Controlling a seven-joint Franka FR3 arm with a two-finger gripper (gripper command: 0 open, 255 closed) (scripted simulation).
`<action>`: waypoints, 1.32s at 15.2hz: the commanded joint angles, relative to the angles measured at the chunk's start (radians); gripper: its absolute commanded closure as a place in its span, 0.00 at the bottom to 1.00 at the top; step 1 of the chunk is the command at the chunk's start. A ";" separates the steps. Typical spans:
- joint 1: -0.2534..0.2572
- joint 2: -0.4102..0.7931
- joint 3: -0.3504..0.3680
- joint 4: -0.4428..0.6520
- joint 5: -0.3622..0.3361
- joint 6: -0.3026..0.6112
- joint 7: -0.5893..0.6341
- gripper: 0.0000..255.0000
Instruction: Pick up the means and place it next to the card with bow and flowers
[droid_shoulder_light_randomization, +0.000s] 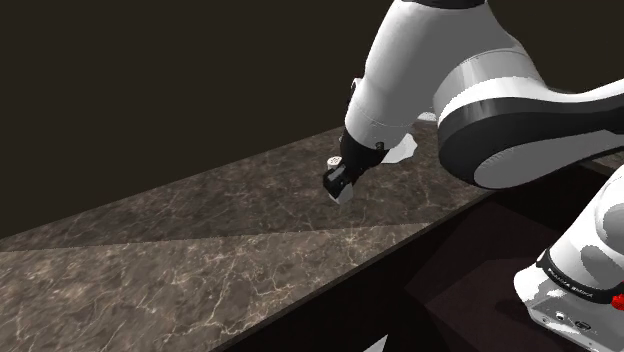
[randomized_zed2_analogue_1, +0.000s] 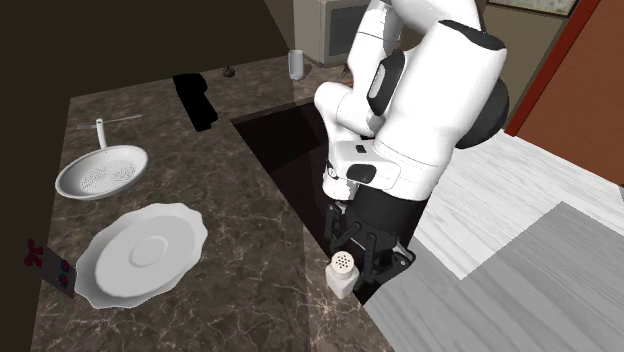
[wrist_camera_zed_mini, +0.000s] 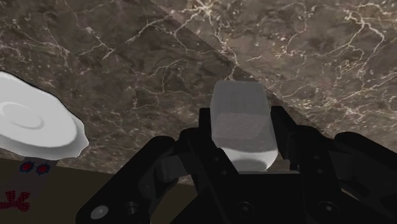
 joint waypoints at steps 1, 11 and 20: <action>0.003 -0.007 -0.009 0.019 0.004 -0.025 -0.008 1.00; -0.008 -0.008 -0.070 0.103 0.004 -0.108 -0.078 1.00; -0.107 0.134 -0.174 0.169 -0.065 -0.039 -0.233 1.00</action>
